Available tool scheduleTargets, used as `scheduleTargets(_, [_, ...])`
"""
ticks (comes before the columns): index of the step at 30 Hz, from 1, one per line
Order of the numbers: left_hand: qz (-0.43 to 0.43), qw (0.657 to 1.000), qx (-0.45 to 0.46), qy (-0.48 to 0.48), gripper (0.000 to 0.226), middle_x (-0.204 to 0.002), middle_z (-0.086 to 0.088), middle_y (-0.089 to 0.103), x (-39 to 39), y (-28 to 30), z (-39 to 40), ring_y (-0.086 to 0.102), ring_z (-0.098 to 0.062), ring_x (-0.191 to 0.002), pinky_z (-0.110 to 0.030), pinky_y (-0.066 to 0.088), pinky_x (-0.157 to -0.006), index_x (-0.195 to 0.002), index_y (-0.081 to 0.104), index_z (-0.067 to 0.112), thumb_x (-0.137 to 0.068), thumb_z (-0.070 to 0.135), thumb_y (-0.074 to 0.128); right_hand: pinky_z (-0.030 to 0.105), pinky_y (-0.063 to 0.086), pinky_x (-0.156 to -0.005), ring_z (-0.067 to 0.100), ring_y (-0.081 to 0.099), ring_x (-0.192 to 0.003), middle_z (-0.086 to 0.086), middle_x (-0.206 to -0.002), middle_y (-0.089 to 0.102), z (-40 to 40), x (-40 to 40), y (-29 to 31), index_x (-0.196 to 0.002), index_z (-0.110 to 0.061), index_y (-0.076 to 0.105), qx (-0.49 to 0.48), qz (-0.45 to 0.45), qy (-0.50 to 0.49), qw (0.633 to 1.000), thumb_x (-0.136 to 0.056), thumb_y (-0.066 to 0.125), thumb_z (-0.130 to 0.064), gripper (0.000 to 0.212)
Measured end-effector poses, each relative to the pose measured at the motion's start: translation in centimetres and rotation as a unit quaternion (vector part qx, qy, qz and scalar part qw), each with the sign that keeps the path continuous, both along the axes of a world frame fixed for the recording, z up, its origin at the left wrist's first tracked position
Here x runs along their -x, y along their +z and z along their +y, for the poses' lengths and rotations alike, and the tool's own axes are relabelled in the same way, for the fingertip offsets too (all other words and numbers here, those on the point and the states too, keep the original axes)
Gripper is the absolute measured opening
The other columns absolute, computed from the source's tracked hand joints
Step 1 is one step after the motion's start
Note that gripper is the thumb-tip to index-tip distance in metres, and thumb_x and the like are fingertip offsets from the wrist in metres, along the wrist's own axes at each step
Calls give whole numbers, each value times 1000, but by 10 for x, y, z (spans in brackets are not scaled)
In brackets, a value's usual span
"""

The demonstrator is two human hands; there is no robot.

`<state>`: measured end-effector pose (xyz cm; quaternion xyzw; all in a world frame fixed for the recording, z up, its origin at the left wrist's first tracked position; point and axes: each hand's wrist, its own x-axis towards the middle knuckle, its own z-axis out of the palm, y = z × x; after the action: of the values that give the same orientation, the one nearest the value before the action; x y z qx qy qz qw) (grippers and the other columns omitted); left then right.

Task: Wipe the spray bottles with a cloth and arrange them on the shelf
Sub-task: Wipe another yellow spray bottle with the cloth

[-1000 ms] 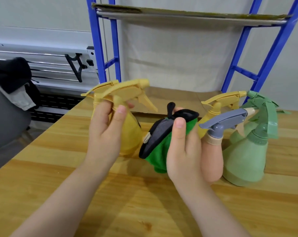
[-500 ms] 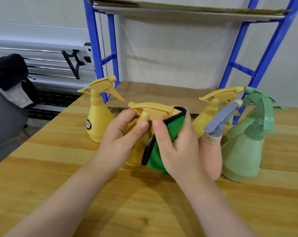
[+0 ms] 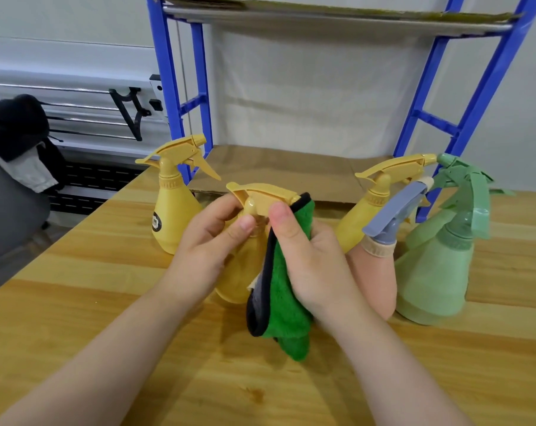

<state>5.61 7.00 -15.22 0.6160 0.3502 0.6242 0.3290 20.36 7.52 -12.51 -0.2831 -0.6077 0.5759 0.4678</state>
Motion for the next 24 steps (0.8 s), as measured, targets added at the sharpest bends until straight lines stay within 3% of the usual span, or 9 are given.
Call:
scheduleTargets(3, [-39,999,9,-16,23,-97,3,73,-1,2,-1,67,-13,-94,-23,52,-79,-104,71,22,-90,18,53,23,46,-39,16,56,-36,3,-45,51,-3,-3,6,-74,-1,49,42,35,82,995,-74,57,-53,53])
scheduleTargets(9, [-79,996,36,-22,26,-94,-5,68,-1,5,-1,63,-20,-91,-26,52,-80,-101,69,13,-85,29,58,22,44,-42,13,49,-40,2,-52,52,0,0,5,-79,-10,57,107,111,147,977,-69,64,-54,46])
scheduleTargets(13, [-65,997,49,0,26,-98,-14,67,-1,3,0,62,-27,-93,-31,51,-81,-105,65,4,-89,22,55,33,50,-51,14,60,-50,9,-59,60,5,0,-2,-74,-6,55,-21,-9,-10,1000,-80,60,-62,57])
scheduleTargets(16, [-16,999,26,33,25,-102,-16,69,-3,3,-1,65,-29,-97,-36,54,-85,-110,66,7,-93,21,55,49,55,-57,27,69,-59,12,-63,66,12,1,-14,-74,-16,53,-155,-111,-129,973,-85,49,-69,55])
scheduleTargets(20, [48,994,-10,96,38,-100,-22,64,-2,2,0,60,-40,-98,-60,48,-88,-109,65,6,-91,38,56,33,46,-52,15,57,-58,-5,-64,57,12,2,-19,-67,-29,45,-267,-159,-234,921,-89,42,-65,43])
scheduleTargets(24, [97,980,-74,155,38,-99,-20,64,7,4,2,58,-41,-98,-62,45,-84,-107,64,6,-92,40,55,21,46,-60,9,60,-69,-12,-79,60,7,3,-19,-87,-21,52,-273,-85,-243,927,-92,43,-57,37])
